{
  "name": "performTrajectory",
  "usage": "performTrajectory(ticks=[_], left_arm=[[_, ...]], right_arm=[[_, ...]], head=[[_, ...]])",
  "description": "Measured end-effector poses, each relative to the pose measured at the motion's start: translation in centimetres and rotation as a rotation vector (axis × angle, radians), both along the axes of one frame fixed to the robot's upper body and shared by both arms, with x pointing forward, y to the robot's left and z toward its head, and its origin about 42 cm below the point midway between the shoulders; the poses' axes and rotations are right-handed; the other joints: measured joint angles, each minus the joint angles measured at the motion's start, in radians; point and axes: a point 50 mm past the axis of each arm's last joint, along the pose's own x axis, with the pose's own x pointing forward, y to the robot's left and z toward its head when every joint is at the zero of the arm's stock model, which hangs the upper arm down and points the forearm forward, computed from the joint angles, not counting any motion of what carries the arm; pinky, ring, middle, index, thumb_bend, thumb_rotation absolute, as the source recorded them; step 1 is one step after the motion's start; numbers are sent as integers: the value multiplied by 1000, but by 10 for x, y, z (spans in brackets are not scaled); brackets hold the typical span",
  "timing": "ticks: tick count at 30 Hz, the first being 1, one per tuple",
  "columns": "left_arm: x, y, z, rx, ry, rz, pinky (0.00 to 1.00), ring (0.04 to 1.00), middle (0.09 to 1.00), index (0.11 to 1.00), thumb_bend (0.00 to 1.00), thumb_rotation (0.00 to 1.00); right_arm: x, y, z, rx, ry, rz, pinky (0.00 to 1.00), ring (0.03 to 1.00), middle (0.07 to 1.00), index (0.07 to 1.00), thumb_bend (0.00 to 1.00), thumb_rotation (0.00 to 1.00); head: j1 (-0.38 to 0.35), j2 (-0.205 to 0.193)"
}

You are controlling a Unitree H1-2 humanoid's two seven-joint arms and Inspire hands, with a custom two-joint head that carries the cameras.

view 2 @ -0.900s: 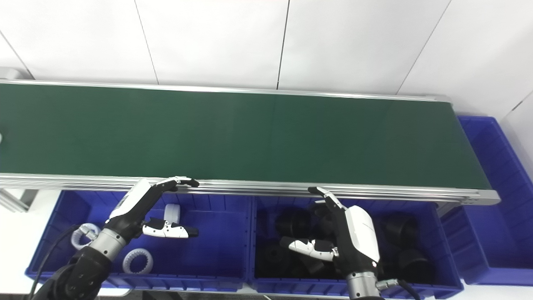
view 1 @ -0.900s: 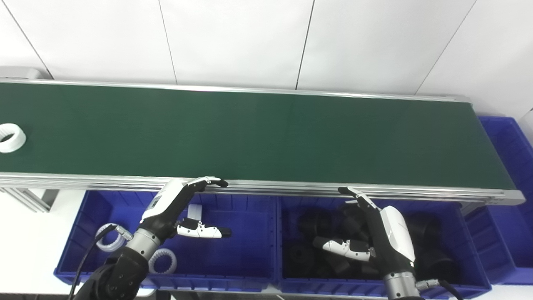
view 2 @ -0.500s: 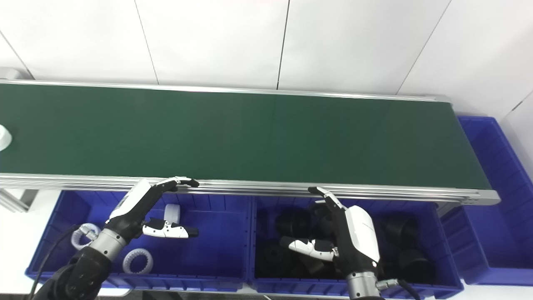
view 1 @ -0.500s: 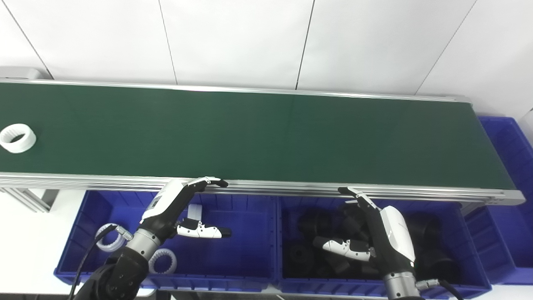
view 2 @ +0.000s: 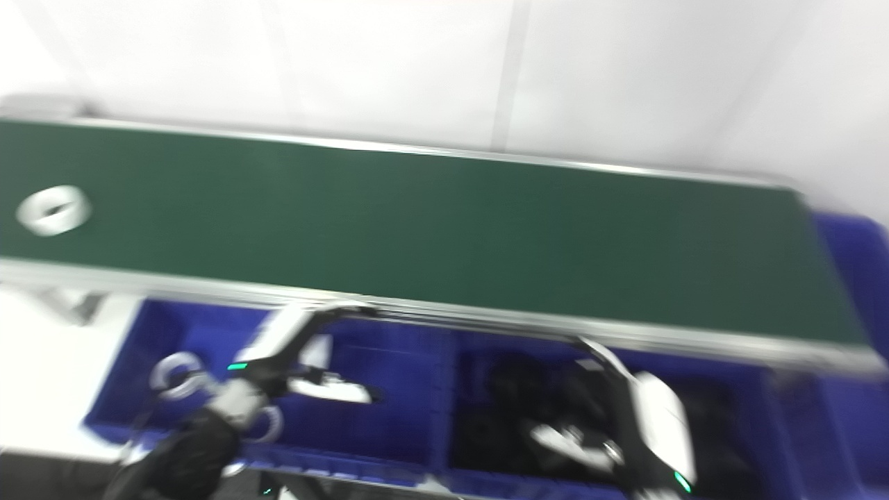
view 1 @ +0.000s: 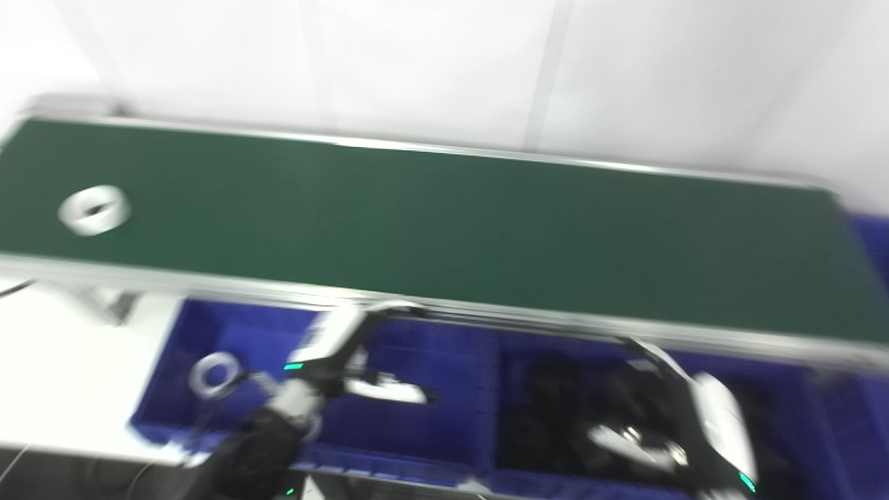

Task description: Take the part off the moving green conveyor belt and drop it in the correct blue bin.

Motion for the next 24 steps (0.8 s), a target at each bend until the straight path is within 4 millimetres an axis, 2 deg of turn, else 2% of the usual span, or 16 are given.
performTrajectory(ticks=[7, 11, 16, 20, 24], left_arm=[[-2, -7, -10, 6, -4, 9, 929, 870, 825, 772, 843, 431], [-3, -8, -15, 10, -7, 8, 933, 877, 826, 773, 835, 413], [-3, -7, -17, 10, -11, 8, 941, 881, 827, 771, 837, 410], [-4, -6, -22, 13, -1, 14, 923, 878, 826, 768, 844, 411], [-4, -7, -23, 8, -11, 8, 917, 874, 824, 768, 846, 419]], right_arm=[[-1, -1, 2, 11, -8, 0, 583, 629, 642, 796, 759, 116], [-1, -2, 2, 11, -6, 1, 570, 621, 639, 795, 769, 111], [-1, -1, 2, 8, -6, 4, 611, 624, 634, 788, 778, 104], [-2, -1, 1, 5, -4, 3, 622, 629, 633, 792, 782, 102], [-2, 0, 0, 0, 0, 3, 616, 641, 643, 800, 774, 106]], head=[[-6, -35], [-17, -54], [-21, -72], [-9, -110], [-3, -124]])
